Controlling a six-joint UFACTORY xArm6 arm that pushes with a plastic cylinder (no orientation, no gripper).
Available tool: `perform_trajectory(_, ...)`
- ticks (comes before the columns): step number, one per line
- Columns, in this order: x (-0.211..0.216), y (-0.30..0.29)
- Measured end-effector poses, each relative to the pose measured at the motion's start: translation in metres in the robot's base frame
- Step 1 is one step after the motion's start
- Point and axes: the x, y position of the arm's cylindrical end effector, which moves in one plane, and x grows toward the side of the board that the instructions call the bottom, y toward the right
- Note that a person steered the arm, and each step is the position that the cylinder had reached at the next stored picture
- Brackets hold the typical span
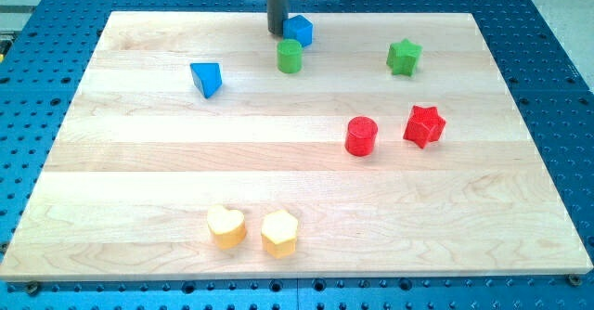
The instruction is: Push the triangle to the bottom left of the cube
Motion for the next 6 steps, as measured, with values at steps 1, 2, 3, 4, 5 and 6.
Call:
perform_trajectory(1,0.027,-0.102)
perform_trajectory(2,0.099,-0.154)
perform_trajectory(3,0.143,-0.107)
perform_trajectory(4,0.139,-0.036)
perform_trajectory(5,0.121,-0.006)
perform_trajectory(6,0.103,-0.006)
